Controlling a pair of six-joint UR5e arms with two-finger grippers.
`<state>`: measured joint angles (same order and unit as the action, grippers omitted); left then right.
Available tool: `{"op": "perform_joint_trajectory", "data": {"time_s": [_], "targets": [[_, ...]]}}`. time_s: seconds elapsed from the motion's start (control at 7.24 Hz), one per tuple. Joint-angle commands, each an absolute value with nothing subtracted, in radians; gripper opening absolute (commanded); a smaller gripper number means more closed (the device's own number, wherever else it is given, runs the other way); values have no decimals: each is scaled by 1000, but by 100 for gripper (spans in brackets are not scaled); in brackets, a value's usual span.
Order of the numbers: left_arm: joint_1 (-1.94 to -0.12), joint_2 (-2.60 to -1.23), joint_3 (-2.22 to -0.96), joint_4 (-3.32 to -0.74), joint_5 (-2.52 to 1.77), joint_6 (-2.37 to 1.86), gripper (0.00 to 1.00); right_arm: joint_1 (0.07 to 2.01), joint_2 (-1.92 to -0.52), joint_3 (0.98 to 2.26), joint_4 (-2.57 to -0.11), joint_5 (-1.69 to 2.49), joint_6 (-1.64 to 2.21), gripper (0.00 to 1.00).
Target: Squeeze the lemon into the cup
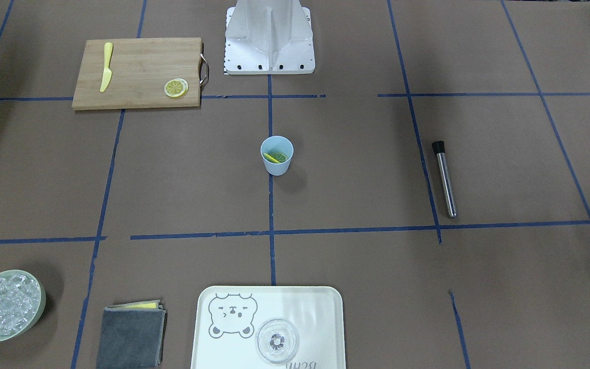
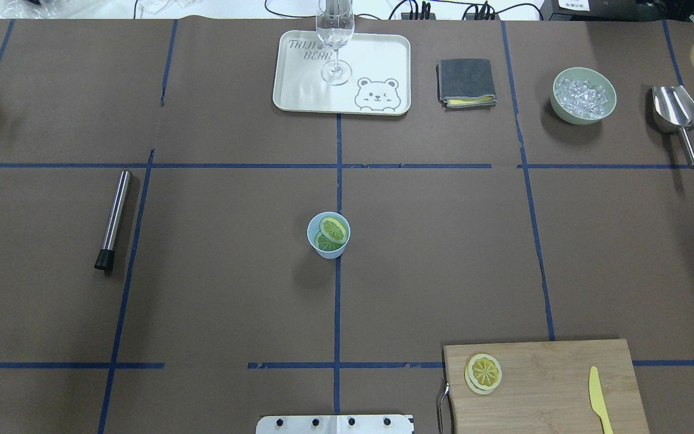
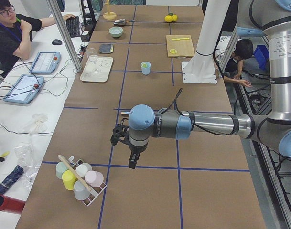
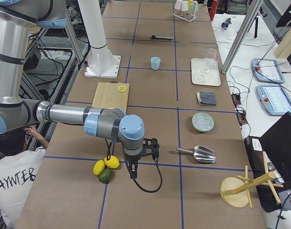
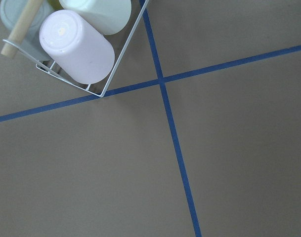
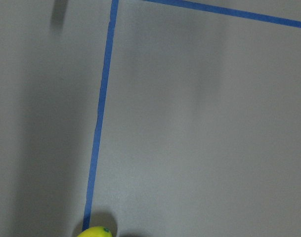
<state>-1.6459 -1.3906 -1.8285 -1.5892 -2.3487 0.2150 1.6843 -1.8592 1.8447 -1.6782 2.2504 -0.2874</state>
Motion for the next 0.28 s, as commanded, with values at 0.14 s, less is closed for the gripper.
{"op": "perform_joint_trajectory", "data": {"time_s": [0.14], "targets": [[-1647, -1388, -1827, -1588, -2349, 215, 100, 1684, -1859, 1844, -1678, 2250, -287, 100]]}}
